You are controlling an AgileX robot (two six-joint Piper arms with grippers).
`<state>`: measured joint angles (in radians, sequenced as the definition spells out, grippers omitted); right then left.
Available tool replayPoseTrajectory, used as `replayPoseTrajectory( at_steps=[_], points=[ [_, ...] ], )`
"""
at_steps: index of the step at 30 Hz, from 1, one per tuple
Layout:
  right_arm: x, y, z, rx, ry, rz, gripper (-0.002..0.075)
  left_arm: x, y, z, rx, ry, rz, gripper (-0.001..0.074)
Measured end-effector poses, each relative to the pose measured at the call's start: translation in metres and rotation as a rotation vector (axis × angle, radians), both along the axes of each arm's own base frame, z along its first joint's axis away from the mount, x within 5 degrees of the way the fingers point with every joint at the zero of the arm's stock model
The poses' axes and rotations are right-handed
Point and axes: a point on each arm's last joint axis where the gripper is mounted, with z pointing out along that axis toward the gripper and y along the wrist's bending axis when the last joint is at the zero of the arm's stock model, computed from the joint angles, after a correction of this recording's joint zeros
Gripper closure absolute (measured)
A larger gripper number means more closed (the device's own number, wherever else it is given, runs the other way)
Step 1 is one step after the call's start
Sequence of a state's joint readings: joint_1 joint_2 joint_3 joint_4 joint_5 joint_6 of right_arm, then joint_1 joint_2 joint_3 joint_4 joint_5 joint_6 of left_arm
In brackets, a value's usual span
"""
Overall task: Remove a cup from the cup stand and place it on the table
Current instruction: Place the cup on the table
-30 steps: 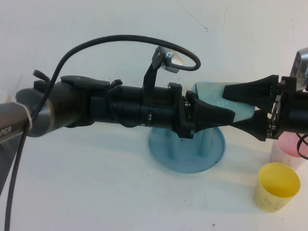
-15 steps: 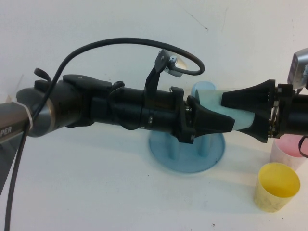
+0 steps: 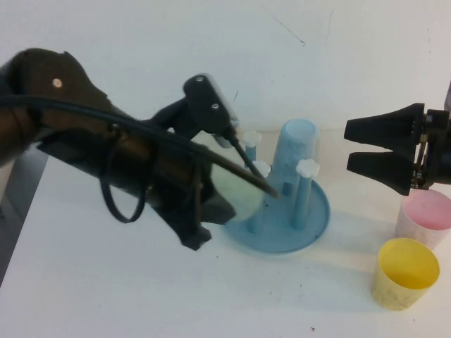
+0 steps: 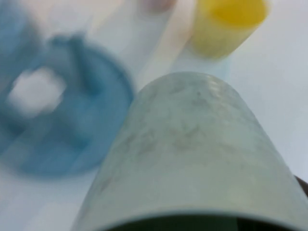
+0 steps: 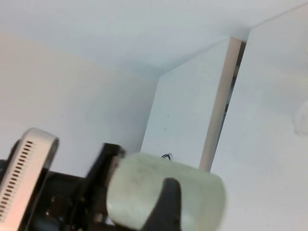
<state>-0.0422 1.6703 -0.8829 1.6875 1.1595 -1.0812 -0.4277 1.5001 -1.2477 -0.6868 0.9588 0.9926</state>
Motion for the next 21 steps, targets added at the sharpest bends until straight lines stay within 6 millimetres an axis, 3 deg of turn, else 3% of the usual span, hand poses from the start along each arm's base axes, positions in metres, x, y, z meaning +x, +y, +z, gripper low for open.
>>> replayPoseTrajectory(
  at_steps=[3, 7, 18, 21],
  points=[
    [-0.001, 0.000, -0.001, -0.014, -0.011, 0.009, 0.0034, -0.006, 0.021, 0.009, 0.159, -0.033, 0.136, 0.0710],
    [-0.002, 0.000, -0.002, -0.033, -0.023, 0.024, 0.0034, -0.002, 0.038, 0.000, 0.347, -0.006, 0.255, 0.0710],
    [-0.003, 0.001, -0.003, -0.053, -0.033, 0.038, 0.0034, 0.037, 0.039, -0.086, 0.677, 0.198, 0.258, 0.0711],
    [-0.003, 0.001, -0.004, -0.061, -0.040, 0.045, 0.0034, 0.048, 0.036, -0.099, 0.709, 0.223, 0.259, 0.0712]
  ],
)
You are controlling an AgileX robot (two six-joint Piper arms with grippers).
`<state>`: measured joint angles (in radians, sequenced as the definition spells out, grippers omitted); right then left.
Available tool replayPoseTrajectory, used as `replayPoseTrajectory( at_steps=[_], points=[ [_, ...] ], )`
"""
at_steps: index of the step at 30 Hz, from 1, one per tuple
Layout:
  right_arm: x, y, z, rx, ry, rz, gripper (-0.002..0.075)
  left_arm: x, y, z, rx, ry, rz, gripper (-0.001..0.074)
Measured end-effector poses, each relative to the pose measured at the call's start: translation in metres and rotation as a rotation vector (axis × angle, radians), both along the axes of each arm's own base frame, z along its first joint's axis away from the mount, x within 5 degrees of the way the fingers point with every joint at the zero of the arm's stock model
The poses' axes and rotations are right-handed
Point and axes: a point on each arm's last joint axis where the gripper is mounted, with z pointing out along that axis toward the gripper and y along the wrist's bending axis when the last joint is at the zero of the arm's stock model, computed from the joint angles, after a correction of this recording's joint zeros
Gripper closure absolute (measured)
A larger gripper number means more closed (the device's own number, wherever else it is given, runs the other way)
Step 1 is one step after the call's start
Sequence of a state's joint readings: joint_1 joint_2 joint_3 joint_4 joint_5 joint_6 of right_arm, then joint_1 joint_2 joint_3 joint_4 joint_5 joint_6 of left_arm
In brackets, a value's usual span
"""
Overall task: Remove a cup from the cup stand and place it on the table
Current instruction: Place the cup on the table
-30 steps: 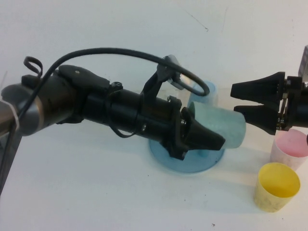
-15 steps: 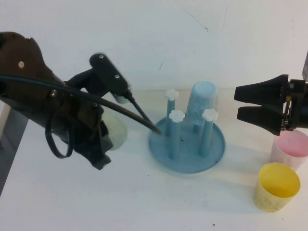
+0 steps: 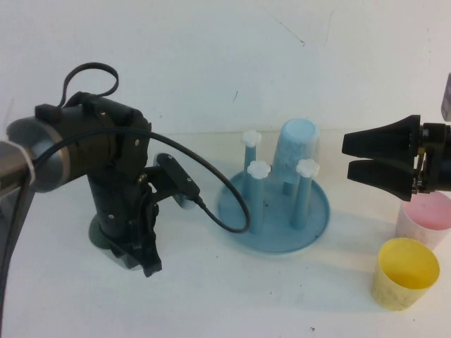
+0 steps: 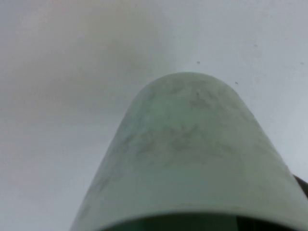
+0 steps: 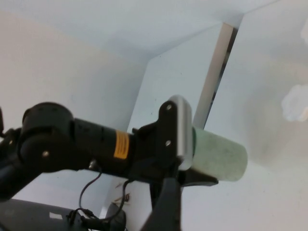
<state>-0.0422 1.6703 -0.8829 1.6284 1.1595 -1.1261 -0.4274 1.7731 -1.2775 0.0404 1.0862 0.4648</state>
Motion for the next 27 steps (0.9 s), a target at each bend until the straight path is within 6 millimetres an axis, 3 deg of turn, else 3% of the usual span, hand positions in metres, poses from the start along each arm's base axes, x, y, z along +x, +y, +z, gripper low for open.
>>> replayPoseTrajectory(
  at_steps=[15, 18, 24, 27],
  points=[
    [-0.001, 0.000, -0.002, -0.028, -0.025, 0.020, 0.0034, 0.053, -0.026, -0.027, 0.044, 0.076, 0.003, 0.0697],
    [-0.001, 0.000, -0.002, -0.029, -0.027, 0.022, 0.0034, 0.053, -0.033, -0.029, 0.046, 0.079, -0.012, 0.0624],
    [-0.002, 0.000, -0.002, -0.035, -0.030, 0.026, 0.0034, 0.053, -0.049, -0.019, 0.031, 0.044, -0.046, 0.0374],
    [-0.002, 0.000, -0.002, -0.037, -0.030, 0.027, 0.0034, 0.056, -0.057, -0.006, 0.010, -0.003, -0.010, 0.0340]
  ],
)
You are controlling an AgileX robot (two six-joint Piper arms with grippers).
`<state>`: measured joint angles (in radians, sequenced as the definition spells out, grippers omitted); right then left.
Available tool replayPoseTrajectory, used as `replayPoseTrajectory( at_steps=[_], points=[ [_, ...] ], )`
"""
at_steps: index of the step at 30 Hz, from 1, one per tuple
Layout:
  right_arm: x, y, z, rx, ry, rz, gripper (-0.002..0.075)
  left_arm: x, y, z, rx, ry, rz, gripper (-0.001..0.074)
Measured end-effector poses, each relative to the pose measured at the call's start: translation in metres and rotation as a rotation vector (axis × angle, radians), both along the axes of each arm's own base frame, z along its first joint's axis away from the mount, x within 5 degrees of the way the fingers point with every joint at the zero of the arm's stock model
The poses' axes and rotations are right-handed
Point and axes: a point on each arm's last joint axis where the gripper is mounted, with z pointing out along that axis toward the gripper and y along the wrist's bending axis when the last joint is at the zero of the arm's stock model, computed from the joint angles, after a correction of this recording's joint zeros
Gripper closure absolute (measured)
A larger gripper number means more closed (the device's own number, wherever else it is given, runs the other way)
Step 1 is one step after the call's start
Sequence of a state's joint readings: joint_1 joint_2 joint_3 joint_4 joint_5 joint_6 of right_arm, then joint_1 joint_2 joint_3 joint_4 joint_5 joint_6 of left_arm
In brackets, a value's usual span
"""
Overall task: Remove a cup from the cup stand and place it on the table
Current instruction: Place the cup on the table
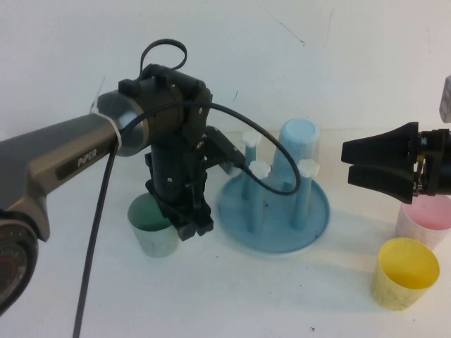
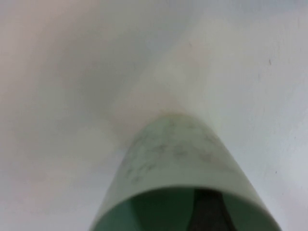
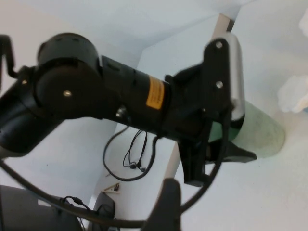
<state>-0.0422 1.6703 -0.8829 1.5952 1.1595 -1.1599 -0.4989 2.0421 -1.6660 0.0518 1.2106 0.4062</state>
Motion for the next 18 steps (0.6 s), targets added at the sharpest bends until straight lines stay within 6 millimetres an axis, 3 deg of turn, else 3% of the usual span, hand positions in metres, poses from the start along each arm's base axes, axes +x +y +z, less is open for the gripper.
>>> replayPoseTrajectory(
  at_steps=[4, 8, 13, 16, 18],
  points=[
    [0.000, 0.000, 0.000, -0.006, 0.000, 0.005, 0.0034, -0.005, -0.005, 0.030, -0.037, -0.081, 0.033, 0.0349],
    [-0.001, 0.000, -0.002, -0.020, 0.001, 0.017, 0.0034, -0.020, -0.004, 0.071, -0.094, -0.161, 0.072, 0.0409],
    [-0.003, 0.000, -0.003, -0.037, 0.007, 0.032, 0.0034, -0.047, 0.006, 0.126, -0.222, -0.244, 0.141, 0.0559],
    [-0.004, 0.000, -0.002, -0.041, 0.005, 0.035, 0.0057, -0.067, 0.015, 0.147, -0.278, -0.267, 0.151, 0.0671],
    [-0.007, 0.000, 0.006, -0.045, -0.024, 0.036, 0.0113, -0.081, 0.023, 0.155, -0.294, -0.274, 0.162, 0.0708]
  ],
)
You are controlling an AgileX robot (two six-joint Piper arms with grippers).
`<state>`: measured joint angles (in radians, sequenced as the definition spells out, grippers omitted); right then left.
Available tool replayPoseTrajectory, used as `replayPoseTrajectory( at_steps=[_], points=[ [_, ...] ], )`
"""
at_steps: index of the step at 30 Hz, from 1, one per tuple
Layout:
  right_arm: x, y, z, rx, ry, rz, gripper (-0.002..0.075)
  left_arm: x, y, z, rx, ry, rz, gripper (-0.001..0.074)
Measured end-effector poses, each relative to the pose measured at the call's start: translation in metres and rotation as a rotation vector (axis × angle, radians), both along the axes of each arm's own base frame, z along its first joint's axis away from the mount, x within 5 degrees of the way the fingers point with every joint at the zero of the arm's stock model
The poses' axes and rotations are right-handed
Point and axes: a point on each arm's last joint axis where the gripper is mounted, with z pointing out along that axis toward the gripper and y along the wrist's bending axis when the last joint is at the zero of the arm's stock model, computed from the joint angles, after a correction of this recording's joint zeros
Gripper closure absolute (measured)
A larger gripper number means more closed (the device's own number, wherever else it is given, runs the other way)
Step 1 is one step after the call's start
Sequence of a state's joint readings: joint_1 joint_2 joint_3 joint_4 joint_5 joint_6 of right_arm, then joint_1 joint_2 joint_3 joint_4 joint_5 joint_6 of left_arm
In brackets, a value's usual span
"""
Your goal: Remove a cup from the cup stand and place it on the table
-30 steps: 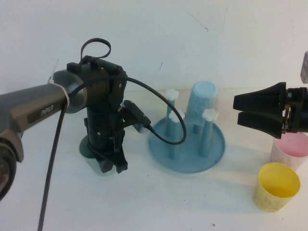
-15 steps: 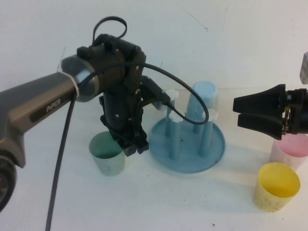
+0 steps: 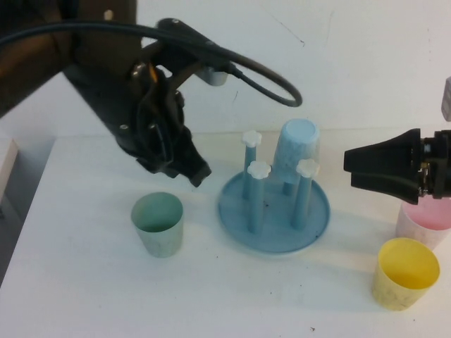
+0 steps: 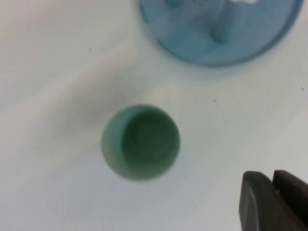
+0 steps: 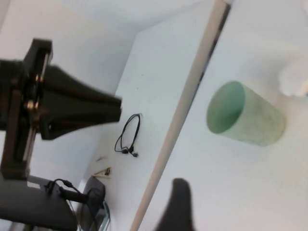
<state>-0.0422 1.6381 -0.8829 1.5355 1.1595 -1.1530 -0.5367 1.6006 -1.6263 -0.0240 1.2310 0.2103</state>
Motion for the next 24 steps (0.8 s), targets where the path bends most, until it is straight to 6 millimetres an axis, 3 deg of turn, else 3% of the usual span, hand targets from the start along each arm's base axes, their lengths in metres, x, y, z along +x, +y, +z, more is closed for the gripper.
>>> replayPoseTrajectory(
  at_steps=[6, 12, 19, 24],
  points=[
    [-0.021, 0.001, 0.042, -0.024, -0.212, 0.016, 0.0342, -0.058, 0.035, 0.005, -0.109, -0.091, 0.091, 0.0732],
    [-0.055, 0.003, 0.087, -0.059, -0.477, 0.039, 0.0508, -0.122, 0.073, -0.013, -0.305, -0.252, 0.194, 0.0735],
    [-0.087, -0.002, 0.117, -0.238, -0.692, -0.057, 0.0583, -0.182, 0.108, -0.054, -0.538, -0.429, 0.249, 0.0736],
    [-0.112, -0.007, 0.117, -0.317, -0.771, -0.161, 0.0590, -0.205, 0.122, -0.083, -0.636, -0.508, 0.266, 0.0736]
  ],
)
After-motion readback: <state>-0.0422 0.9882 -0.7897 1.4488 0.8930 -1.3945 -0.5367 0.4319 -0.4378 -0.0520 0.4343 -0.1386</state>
